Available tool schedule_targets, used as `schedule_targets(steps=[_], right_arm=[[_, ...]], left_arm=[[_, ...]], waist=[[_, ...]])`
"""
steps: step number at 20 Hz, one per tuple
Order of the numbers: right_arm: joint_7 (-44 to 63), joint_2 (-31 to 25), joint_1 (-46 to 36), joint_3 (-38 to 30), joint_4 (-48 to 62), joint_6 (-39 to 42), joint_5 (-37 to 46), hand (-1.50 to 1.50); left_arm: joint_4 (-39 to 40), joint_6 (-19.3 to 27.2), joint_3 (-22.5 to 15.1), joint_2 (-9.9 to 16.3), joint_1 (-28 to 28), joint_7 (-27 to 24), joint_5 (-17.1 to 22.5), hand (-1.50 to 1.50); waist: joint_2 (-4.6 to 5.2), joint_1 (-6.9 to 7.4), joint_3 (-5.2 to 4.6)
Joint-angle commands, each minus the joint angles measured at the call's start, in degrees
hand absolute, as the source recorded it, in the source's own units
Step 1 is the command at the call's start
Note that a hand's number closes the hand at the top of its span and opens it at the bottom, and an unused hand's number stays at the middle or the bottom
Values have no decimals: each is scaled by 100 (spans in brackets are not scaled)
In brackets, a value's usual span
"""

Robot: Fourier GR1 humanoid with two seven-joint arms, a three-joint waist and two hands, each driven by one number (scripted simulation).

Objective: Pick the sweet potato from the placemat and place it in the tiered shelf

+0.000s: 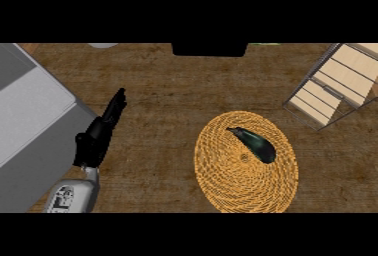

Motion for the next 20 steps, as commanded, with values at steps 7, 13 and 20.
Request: schedule_targets(steps=[7,13,20], right_arm=[[-79,-251,-483,-38,1423,-701,652,-150],[-80,-289,-615,-533,1999,33,113,-150],[52,-533,-921,-511,2100,987,94,-150]], left_arm=[[-187,-89,32,17,-30,296,71,0],[18,151,-193,-238,-32,-103,-193,0],[10,41,17,-79,-290,255,-71,0]], waist=[[9,5,19],[29,33,24],[15,-3,21]])
